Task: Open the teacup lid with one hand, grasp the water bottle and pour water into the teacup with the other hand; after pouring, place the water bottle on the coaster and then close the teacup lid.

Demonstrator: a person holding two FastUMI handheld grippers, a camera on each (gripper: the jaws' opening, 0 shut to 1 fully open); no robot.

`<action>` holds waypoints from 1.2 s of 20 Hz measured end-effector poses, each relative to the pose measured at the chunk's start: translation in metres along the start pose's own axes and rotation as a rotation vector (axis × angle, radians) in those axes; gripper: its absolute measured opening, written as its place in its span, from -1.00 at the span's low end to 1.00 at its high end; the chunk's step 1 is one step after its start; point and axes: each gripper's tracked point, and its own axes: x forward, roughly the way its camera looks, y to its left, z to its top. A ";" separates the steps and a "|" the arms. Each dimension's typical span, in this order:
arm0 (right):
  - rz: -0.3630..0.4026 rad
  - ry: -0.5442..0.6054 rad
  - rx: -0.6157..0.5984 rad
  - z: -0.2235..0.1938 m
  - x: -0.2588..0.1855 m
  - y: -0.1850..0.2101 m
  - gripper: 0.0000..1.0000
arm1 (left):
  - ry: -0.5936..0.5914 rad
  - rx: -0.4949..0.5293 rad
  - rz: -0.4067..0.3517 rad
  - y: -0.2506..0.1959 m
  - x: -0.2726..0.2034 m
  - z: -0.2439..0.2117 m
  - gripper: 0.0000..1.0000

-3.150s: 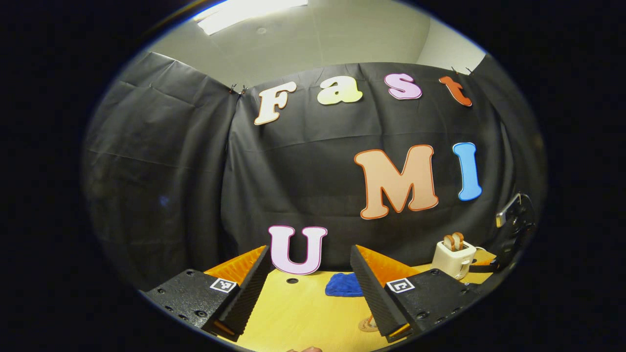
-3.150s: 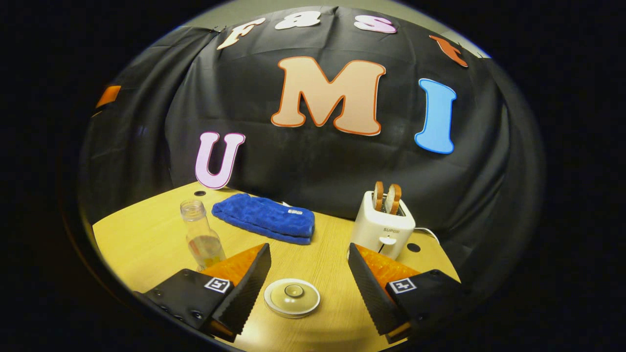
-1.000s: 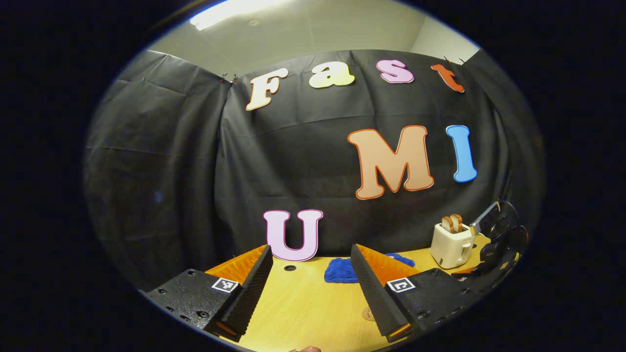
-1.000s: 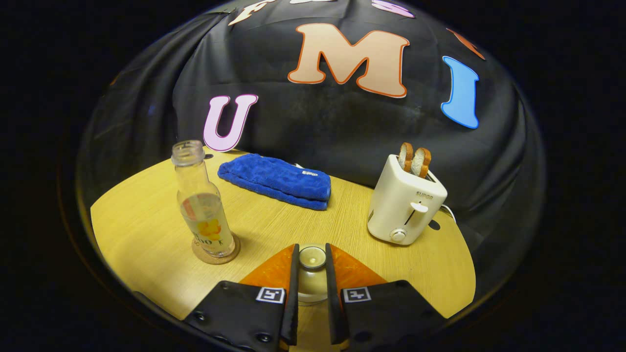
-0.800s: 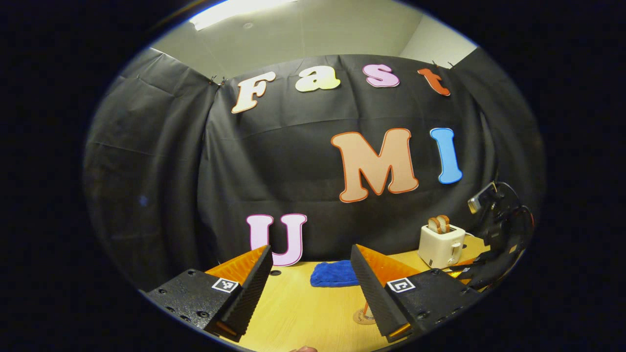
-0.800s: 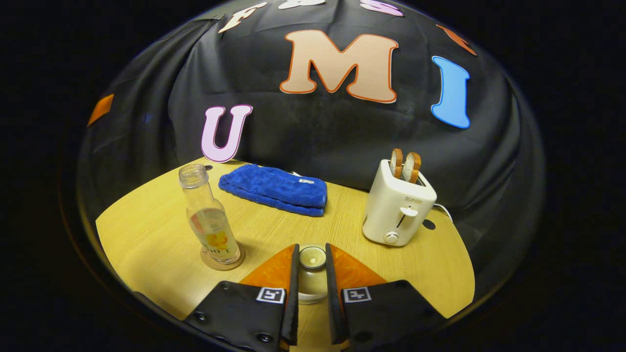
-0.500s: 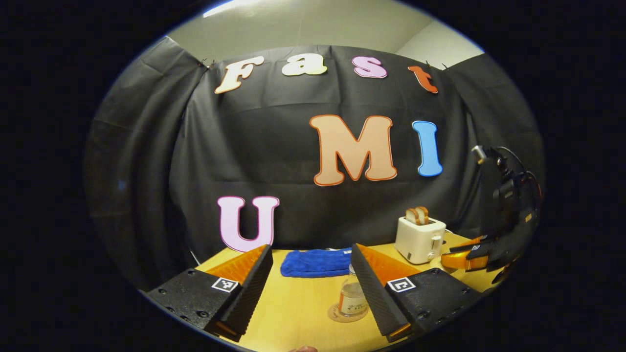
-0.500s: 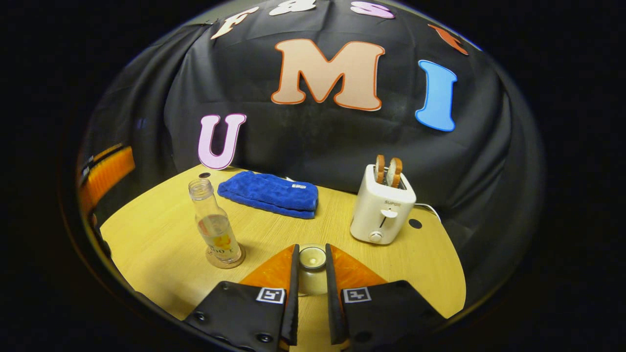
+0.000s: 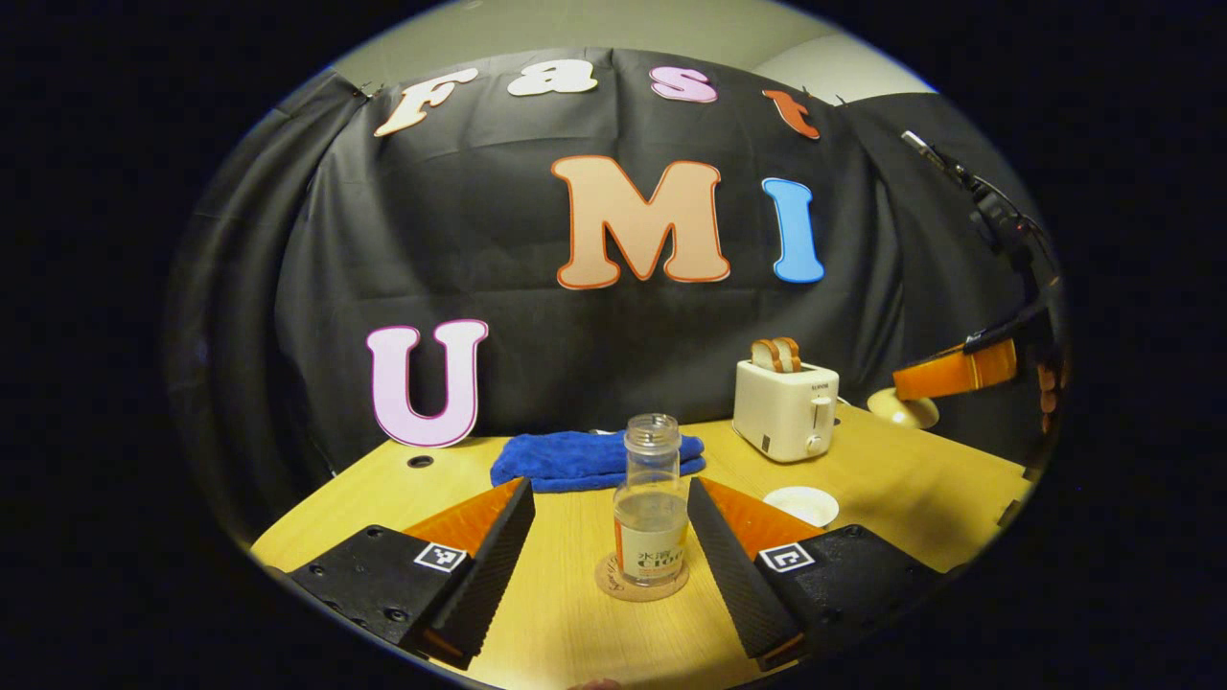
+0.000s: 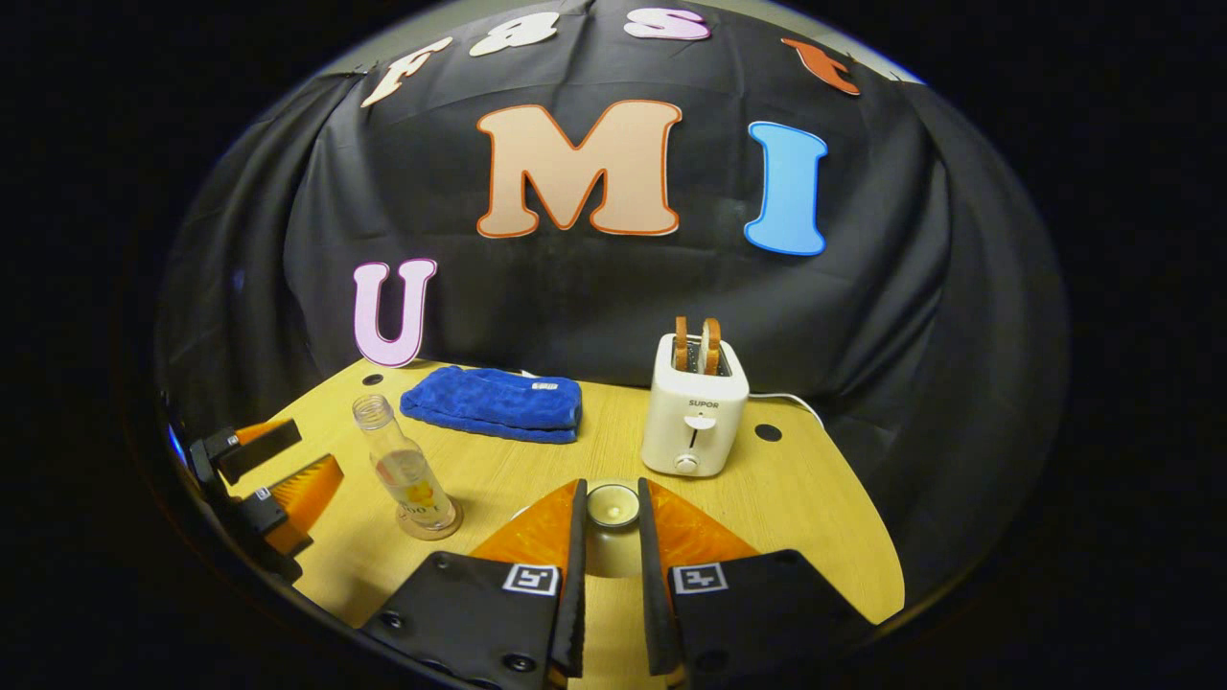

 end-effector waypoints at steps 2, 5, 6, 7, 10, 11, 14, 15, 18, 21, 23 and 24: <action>-0.021 -0.002 -0.011 -0.001 -0.005 -0.008 -0.47 | 0.028 -0.001 -0.027 -0.008 0.007 -0.018 0.88; -0.048 0.006 -0.015 -0.005 -0.011 -0.016 -0.46 | 0.081 0.012 -0.054 -0.015 0.018 -0.046 0.89; -0.057 0.011 -0.013 -0.006 -0.012 -0.019 -0.46 | 0.096 0.015 -0.061 -0.016 0.023 -0.054 0.89; -0.062 0.014 -0.010 -0.008 -0.014 -0.020 -0.46 | 0.110 0.015 -0.064 -0.017 0.026 -0.061 0.89; -0.077 0.024 -0.021 -0.012 -0.018 -0.021 -0.42 | 0.162 0.007 -0.071 -0.016 0.036 -0.084 0.89; -0.081 0.026 -0.028 -0.014 -0.020 -0.019 -0.43 | 0.170 0.003 -0.072 -0.017 0.040 -0.088 0.90; -0.089 0.030 -0.042 -0.014 -0.024 -0.019 -0.43 | 0.183 0.011 -0.080 -0.018 0.050 -0.096 0.91; -0.090 0.033 -0.043 -0.016 -0.023 -0.018 -0.43 | 0.184 0.015 -0.085 -0.018 0.053 -0.098 0.90; -0.104 0.034 -0.048 -0.015 -0.027 -0.020 -0.43 | 0.187 0.030 -0.092 -0.020 0.062 -0.099 0.90; -0.110 0.032 -0.040 -0.015 -0.029 -0.021 -0.43 | 0.177 0.059 -0.121 -0.030 0.070 -0.098 0.89; -0.112 0.031 -0.039 -0.015 -0.029 -0.021 -0.43 | 0.178 0.075 -0.130 -0.032 0.072 -0.098 0.89; -0.112 0.030 -0.037 -0.015 -0.029 -0.021 -0.43 | 0.180 0.080 -0.130 -0.032 0.074 -0.098 0.87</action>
